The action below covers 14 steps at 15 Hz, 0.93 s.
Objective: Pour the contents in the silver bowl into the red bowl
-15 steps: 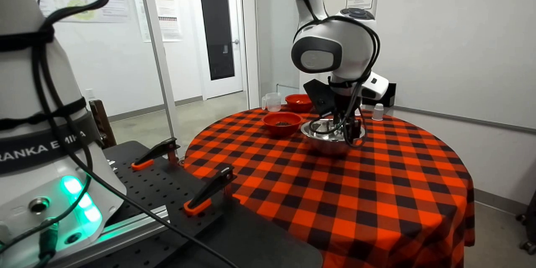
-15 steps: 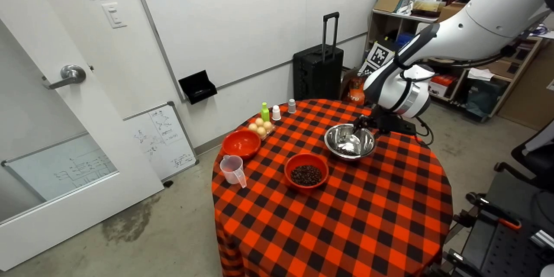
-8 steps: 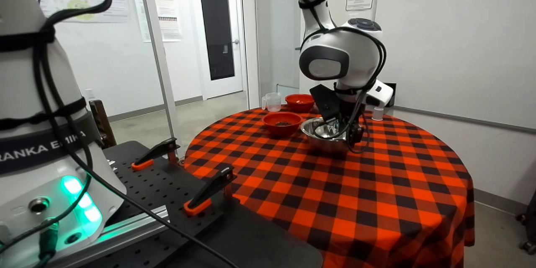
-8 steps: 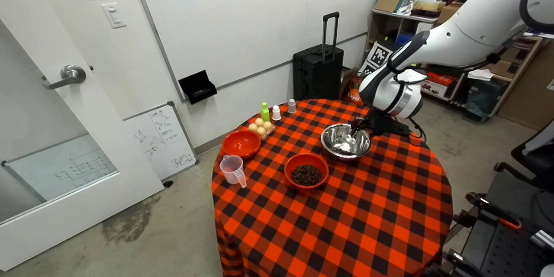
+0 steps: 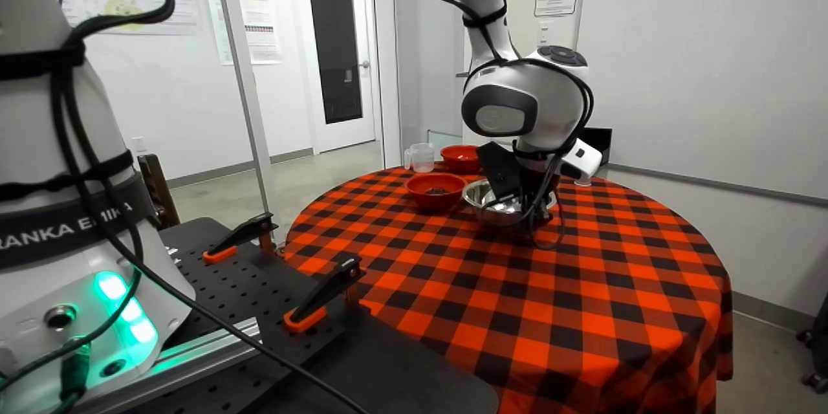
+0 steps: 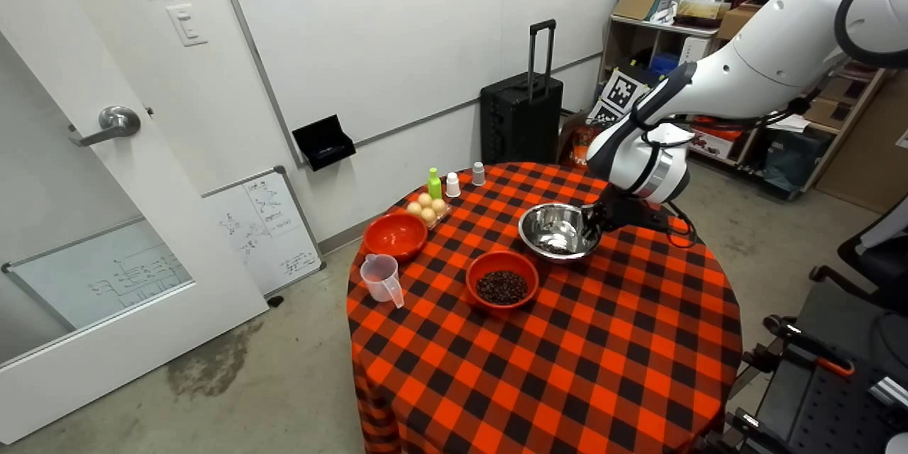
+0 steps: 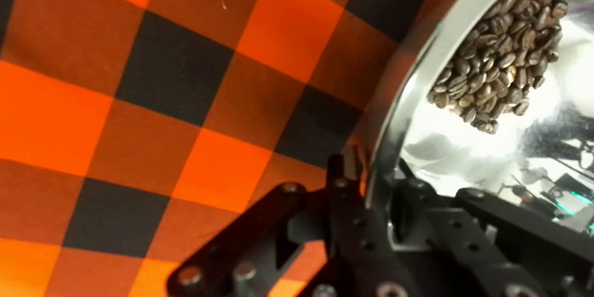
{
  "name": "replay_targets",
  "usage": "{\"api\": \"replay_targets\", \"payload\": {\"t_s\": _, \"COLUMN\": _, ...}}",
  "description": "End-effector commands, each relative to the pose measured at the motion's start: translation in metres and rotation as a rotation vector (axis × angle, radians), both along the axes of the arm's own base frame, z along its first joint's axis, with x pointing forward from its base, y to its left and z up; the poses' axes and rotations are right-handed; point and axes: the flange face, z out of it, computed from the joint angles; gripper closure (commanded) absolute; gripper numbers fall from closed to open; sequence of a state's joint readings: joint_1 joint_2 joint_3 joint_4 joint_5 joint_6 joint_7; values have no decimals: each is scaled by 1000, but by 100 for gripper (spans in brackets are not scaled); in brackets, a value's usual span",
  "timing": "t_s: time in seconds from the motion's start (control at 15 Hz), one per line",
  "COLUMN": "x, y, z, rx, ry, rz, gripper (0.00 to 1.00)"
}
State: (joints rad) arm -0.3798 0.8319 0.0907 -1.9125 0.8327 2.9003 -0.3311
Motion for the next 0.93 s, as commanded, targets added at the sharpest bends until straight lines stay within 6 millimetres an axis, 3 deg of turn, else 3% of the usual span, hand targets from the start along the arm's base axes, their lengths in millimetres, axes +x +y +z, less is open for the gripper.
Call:
{"api": "replay_targets", "payload": {"t_s": 0.0, "x": 10, "y": 4, "z": 2, "rx": 14, "ry": -15, "rz": 5, "gripper": 100}}
{"api": "replay_targets", "payload": {"t_s": 0.6, "x": 34, "y": 20, "z": 48, "rx": -67, "ry": -58, "rz": 112, "gripper": 99}}
{"api": "replay_targets", "payload": {"t_s": 0.87, "x": 48, "y": 41, "z": 79, "rx": -206, "ry": -47, "rz": 268, "gripper": 99}}
